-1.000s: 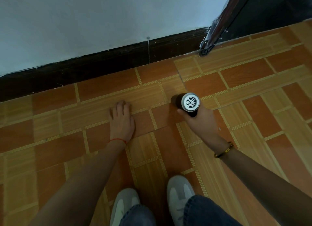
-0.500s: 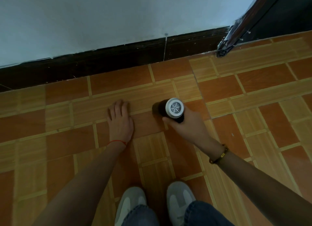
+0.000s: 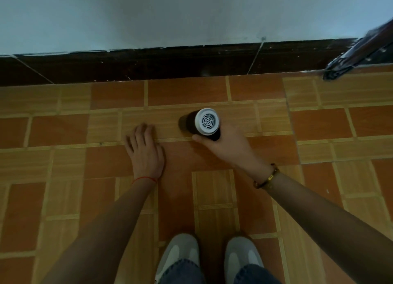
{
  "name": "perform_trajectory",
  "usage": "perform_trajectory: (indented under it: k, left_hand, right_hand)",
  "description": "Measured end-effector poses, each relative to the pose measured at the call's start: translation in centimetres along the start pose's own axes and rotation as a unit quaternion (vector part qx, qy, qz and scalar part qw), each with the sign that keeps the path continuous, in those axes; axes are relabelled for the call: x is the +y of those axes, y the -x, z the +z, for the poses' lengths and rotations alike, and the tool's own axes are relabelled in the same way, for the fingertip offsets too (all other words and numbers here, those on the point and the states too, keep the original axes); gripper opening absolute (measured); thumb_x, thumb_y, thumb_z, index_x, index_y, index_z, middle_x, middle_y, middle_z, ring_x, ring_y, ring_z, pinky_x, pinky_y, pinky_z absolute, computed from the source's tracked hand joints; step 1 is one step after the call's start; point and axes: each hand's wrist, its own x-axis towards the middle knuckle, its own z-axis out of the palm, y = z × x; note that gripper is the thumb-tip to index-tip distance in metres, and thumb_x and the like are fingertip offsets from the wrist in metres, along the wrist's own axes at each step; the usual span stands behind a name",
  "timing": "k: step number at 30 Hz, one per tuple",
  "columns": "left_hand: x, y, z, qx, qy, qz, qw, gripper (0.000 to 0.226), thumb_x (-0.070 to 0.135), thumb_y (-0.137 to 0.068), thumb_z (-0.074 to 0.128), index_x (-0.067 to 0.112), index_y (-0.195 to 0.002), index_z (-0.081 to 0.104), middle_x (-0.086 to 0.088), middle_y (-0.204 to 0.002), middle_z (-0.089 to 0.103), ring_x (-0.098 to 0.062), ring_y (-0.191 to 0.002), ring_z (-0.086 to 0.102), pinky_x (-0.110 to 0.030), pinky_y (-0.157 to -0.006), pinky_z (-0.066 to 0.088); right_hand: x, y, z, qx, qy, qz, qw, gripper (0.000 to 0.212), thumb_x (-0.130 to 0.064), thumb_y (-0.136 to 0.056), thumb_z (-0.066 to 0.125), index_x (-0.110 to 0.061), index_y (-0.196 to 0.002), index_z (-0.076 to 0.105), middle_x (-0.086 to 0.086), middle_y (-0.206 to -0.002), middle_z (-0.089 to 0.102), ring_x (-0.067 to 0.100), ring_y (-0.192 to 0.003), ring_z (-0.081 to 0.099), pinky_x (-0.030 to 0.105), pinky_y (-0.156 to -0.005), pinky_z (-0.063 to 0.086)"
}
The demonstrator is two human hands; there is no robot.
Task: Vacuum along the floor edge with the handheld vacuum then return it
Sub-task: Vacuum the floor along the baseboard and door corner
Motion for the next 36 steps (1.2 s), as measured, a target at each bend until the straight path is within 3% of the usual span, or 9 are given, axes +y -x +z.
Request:
perform_trajectory:
  k: [4, 7, 10, 12, 19, 23, 29, 33, 36]
  left_hand:
    - [-0.4, -0.2, 0.4, -0.001, 0.013, 0.002, 1.000, 0.050, 0.027, -0.091, 0.036, 0.013, -0.138, 0.043, -0.013, -0.146, 0.041, -0.033, -0.139, 0.032, -0.061, -0.118, 0.016]
    - [-0.5, -0.3, 0.5, -0.002, 0.002, -0.001, 1.000, 0.050, 0.027, -0.090, 0.038, 0.014, -0.138, 0.042, -0.012, -0.146, 0.041, -0.032, -0.139, 0.031, -0.061, -0.117, 0.017]
    - [-0.5, -0.4, 0.6, -0.002, -0.002, 0.000, 1.000, 0.050, 0.028, -0.090, 0.038, 0.015, -0.138, 0.042, -0.011, -0.146, 0.041, -0.032, -0.139, 0.031, -0.060, -0.117, 0.017]
    - [-0.5, -0.5, 0.6, 0.001, 0.001, 0.001, 1.000, 0.050, 0.028, -0.090, 0.038, 0.015, -0.138, 0.043, -0.010, -0.146, 0.042, -0.031, -0.139, 0.032, -0.060, -0.117, 0.018]
    - [-0.6, -0.5, 0.6, 0.000, -0.006, -0.001, 1.000, 0.050, 0.029, -0.089, 0.038, 0.015, -0.137, 0.045, -0.009, -0.146, 0.042, -0.032, -0.138, 0.032, -0.059, -0.117, 0.017]
    - [-0.5, -0.5, 0.5, 0.000, -0.003, -0.001, 1.000, 0.049, 0.027, -0.090, 0.040, 0.015, -0.137, 0.045, -0.009, -0.146, 0.042, -0.031, -0.138, 0.033, -0.059, -0.116, 0.018]
    - [-0.4, -0.6, 0.4, -0.001, -0.005, 0.000, 1.000, 0.049, 0.025, -0.089, 0.043, 0.015, -0.136, 0.047, -0.010, -0.145, 0.043, -0.032, -0.137, 0.036, -0.059, -0.116, 0.018]
    - [-0.4, -0.6, 0.2, -0.007, -0.007, -0.001, 1.000, 0.050, 0.027, -0.089, 0.040, 0.015, -0.137, 0.045, -0.009, -0.146, 0.042, -0.032, -0.138, 0.034, -0.058, -0.117, 0.016]
    - [-0.3, -0.6, 0.1, -0.012, -0.008, -0.001, 1.000, 0.050, 0.027, -0.089, 0.040, 0.015, -0.137, 0.045, -0.009, -0.146, 0.041, -0.032, -0.139, 0.033, -0.059, -0.118, 0.016]
  right_hand:
    - [-1.2, -1.6, 0.9, -0.015, -0.003, -0.016, 1.000, 0.065, -0.063, -0.077, 0.064, -0.027, -0.131, 0.053, -0.008, -0.113, 0.068, 0.010, -0.104, 0.062, 0.029, -0.082, 0.053]
    - [-1.1, -3.5, 0.3, 0.014, -0.003, -0.001, 1.000, 0.067, -0.059, -0.080, 0.064, -0.022, -0.134, 0.051, -0.007, -0.114, 0.067, 0.008, -0.105, 0.061, 0.021, -0.080, 0.051]
    - [-0.8, -5.7, -0.9, 0.067, -0.028, 0.009, 0.997, 0.067, -0.052, -0.081, 0.069, -0.019, -0.136, 0.049, -0.005, -0.122, 0.065, 0.005, -0.110, 0.057, 0.004, -0.077, 0.041]
    - [-0.6, -7.2, -1.7, 0.114, -0.019, 0.008, 0.993, 0.066, -0.048, -0.081, 0.071, -0.015, -0.135, 0.050, -0.001, -0.122, 0.066, 0.010, -0.111, 0.059, 0.001, -0.074, 0.038]
    - [-1.6, -10.2, -1.2, 0.140, 0.015, -0.002, 0.990, 0.069, -0.054, -0.080, 0.069, -0.019, -0.136, 0.047, 0.001, -0.120, 0.067, 0.020, -0.109, 0.062, 0.025, -0.078, 0.049]
    - [-3.4, -11.0, 0.3, 0.085, 0.023, -0.024, 0.996, 0.069, -0.056, -0.082, 0.067, -0.022, -0.138, 0.044, 0.004, -0.120, 0.067, 0.026, -0.110, 0.062, 0.044, -0.086, 0.054]
    - [-5.5, -11.9, 1.6, 0.040, 0.066, -0.052, 0.996, 0.069, -0.059, -0.082, 0.064, -0.025, -0.139, 0.042, 0.001, -0.120, 0.067, 0.027, -0.110, 0.062, 0.041, -0.085, 0.053]
    - [-3.8, -11.5, 0.5, 0.077, 0.064, -0.036, 0.994, 0.071, -0.059, -0.081, 0.064, -0.022, -0.138, 0.044, 0.004, -0.115, 0.069, 0.027, -0.104, 0.065, 0.042, -0.079, 0.056]
    - [-1.8, -10.9, -1.0, 0.120, 0.060, -0.018, 0.991, 0.072, -0.059, -0.080, 0.066, -0.020, -0.137, 0.047, 0.004, -0.115, 0.068, 0.025, -0.105, 0.064, 0.031, -0.077, 0.051]
